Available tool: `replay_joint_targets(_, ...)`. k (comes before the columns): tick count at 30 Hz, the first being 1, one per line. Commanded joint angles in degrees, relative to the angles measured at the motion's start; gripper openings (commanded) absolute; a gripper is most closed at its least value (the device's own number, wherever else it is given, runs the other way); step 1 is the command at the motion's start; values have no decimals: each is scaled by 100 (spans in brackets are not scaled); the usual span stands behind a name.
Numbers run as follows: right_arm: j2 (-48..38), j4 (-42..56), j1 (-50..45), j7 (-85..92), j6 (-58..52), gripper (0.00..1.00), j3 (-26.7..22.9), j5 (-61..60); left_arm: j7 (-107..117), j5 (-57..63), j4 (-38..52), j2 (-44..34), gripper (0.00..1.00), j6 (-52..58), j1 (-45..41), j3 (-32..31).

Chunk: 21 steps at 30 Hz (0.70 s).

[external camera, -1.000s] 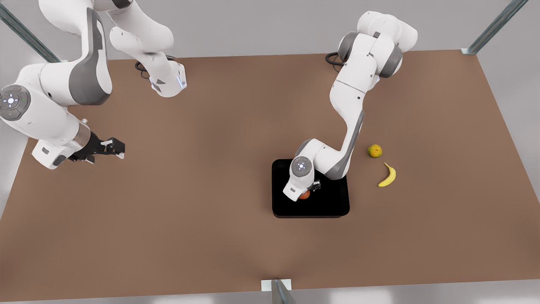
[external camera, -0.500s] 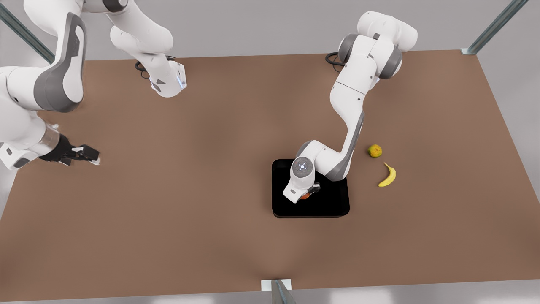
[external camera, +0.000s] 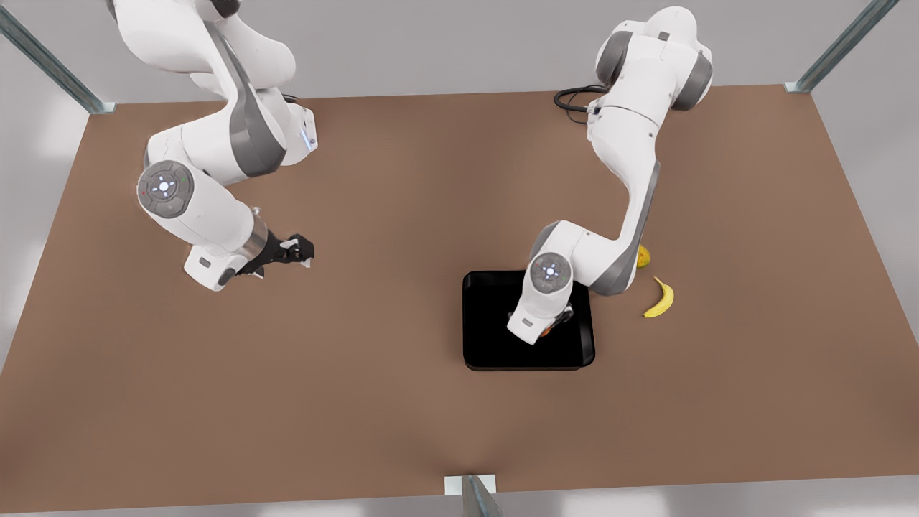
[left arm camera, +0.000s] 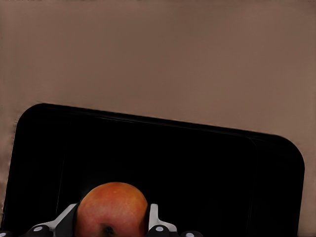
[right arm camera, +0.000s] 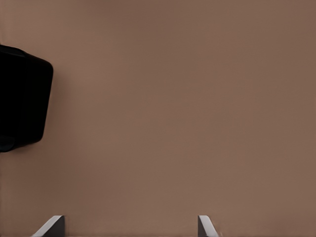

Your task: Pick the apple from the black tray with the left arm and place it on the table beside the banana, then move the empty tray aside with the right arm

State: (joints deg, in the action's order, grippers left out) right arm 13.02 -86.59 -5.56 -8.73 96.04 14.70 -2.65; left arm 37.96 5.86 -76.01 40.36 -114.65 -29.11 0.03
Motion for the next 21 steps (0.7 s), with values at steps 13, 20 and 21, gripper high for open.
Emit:
replay_joint_targets(13,1985,37,-1914,-5174,3429,100,-2,168,-2126,3,-537,-678,76,1648,1197,-3)
replay_joint_targets(20,2890,556,-2283,-5209,4212,100,-46,792,-2539,390,-1196,-705,76,1191,1522,6)
replay_joint_targets(21,3013,670,-2344,-5156,4221,100,-55,792,-2539,469,-1320,-705,76,1033,1557,6)
